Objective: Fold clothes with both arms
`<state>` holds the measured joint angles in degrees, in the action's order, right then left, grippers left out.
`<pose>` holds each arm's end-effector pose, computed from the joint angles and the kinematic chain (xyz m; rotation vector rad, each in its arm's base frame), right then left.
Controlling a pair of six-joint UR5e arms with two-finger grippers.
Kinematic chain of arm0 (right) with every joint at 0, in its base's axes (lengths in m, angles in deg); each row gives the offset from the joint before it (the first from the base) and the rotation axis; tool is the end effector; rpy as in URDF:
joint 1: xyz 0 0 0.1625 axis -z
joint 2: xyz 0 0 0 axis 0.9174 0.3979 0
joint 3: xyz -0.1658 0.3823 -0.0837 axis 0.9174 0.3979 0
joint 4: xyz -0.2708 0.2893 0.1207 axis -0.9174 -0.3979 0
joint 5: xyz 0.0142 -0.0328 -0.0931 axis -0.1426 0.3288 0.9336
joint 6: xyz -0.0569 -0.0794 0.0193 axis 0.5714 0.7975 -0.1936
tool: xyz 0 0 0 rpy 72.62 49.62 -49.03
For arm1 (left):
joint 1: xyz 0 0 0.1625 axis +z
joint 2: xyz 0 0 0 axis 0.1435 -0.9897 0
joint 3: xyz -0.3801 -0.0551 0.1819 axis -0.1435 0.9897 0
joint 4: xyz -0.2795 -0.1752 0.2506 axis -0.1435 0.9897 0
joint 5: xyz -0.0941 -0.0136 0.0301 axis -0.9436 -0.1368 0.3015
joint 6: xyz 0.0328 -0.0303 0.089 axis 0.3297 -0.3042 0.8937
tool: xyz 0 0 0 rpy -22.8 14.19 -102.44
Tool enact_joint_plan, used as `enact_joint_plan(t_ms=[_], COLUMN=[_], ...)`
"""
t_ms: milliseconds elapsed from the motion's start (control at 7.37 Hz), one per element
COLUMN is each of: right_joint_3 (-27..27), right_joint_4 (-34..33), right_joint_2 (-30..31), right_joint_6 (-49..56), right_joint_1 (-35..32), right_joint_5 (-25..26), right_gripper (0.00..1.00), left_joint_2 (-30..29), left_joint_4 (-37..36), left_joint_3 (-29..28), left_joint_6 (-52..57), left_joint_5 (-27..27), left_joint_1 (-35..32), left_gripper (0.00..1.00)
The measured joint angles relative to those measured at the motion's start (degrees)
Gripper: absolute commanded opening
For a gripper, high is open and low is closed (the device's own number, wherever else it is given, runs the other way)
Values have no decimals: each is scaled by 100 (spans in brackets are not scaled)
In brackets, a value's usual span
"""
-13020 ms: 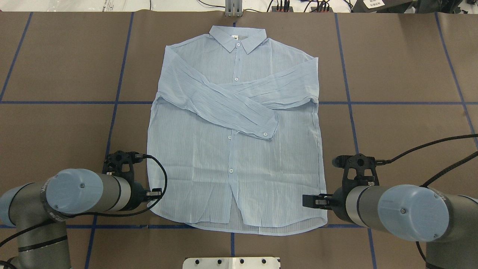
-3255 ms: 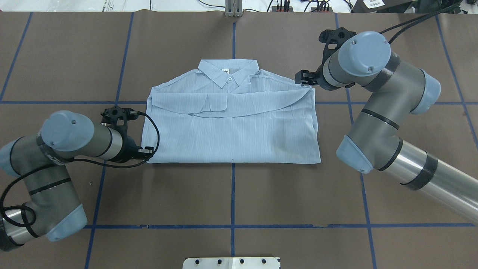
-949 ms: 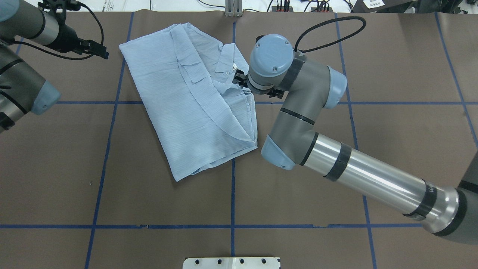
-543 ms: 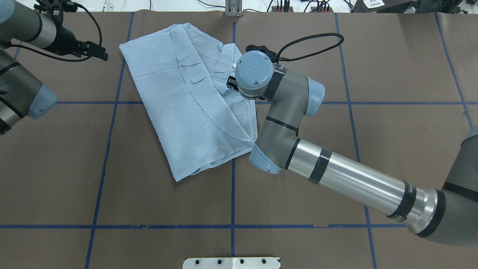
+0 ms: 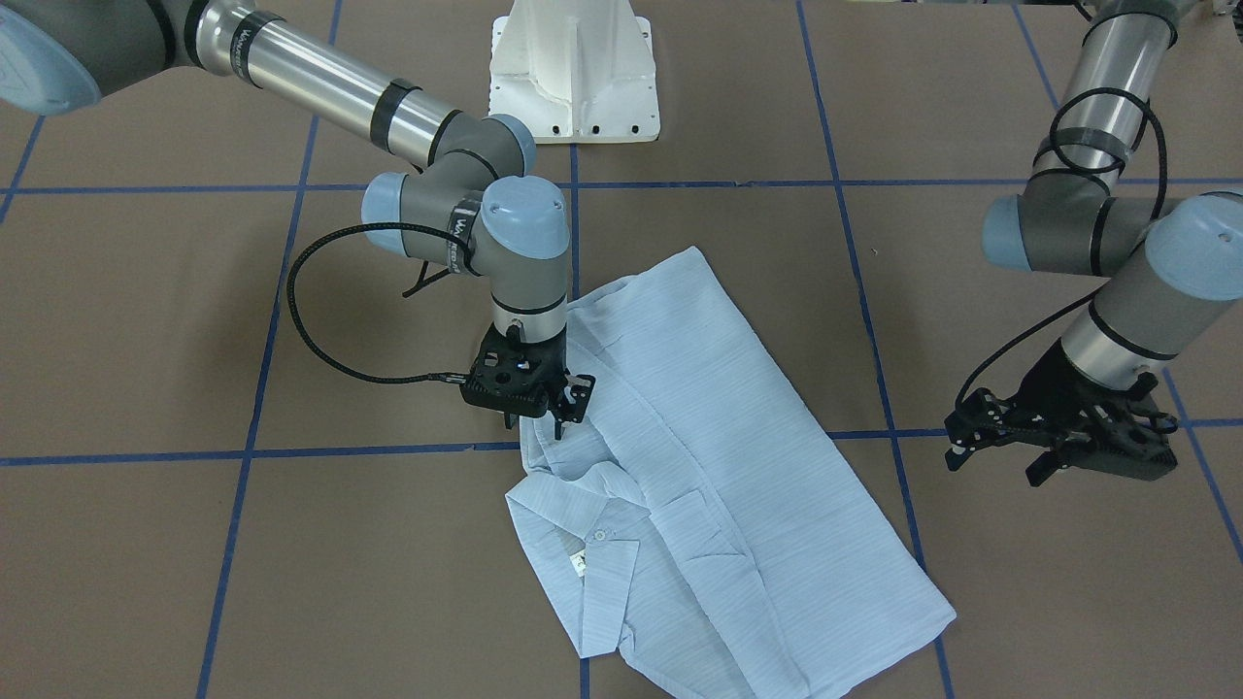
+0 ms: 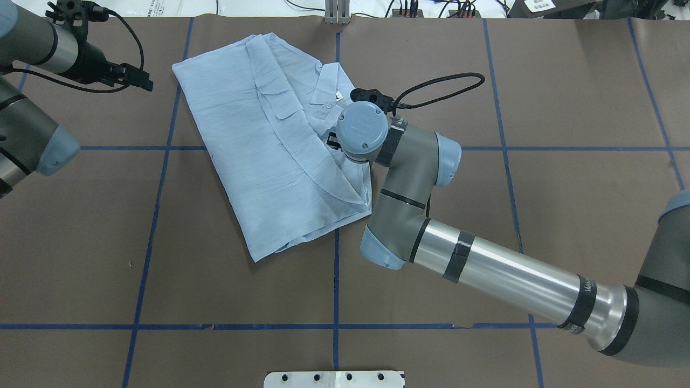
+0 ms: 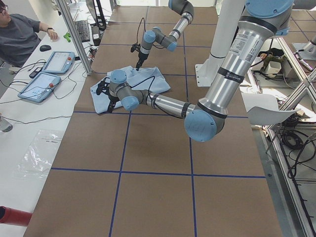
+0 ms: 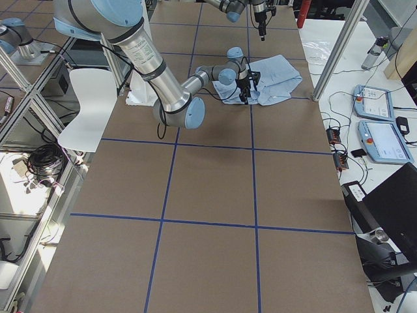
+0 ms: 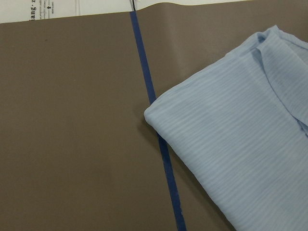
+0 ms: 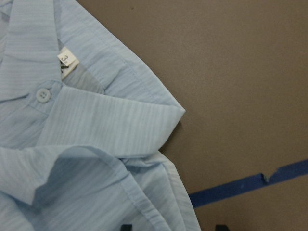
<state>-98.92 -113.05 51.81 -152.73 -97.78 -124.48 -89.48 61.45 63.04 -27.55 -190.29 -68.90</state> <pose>-0.6223 -0.5296 0.2467 0.2254 -0.7598 0.4032 0.2668 -0.6426 0.4403 0.4190 0.9146 0.0358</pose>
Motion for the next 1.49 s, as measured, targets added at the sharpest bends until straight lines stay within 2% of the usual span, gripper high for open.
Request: enact_joint_plan(t_ms=[136,271,407,1085,1356,1492], right_joint_3=[2,5,6,-165,-517,-910], right_joint_4=[-6,-13,-22,-302,-538,-626], right_joint_2=[10,12,14,-31,79,338], right_joint_6=[98,160,185,198,193,166], right_joint_1=[14,17,17,14,13,42], right_joint_5=[2,3,1,-55,-64,-57], right_gripper=[44,25,0,0,0,0], left_joint_2=[2,3,3,3,6,7], left_joint_4=[0,0,0,0,0,0], left_joint_3=[2,3,3,1,0,-3], left_joint_6=[0,0,-1,-6,-9,-9], left_joint_5=[0,3,6,17,18,18], left_joint_1=[0,0,0,9,25,30], left_gripper=[100,100,100,100,100,100])
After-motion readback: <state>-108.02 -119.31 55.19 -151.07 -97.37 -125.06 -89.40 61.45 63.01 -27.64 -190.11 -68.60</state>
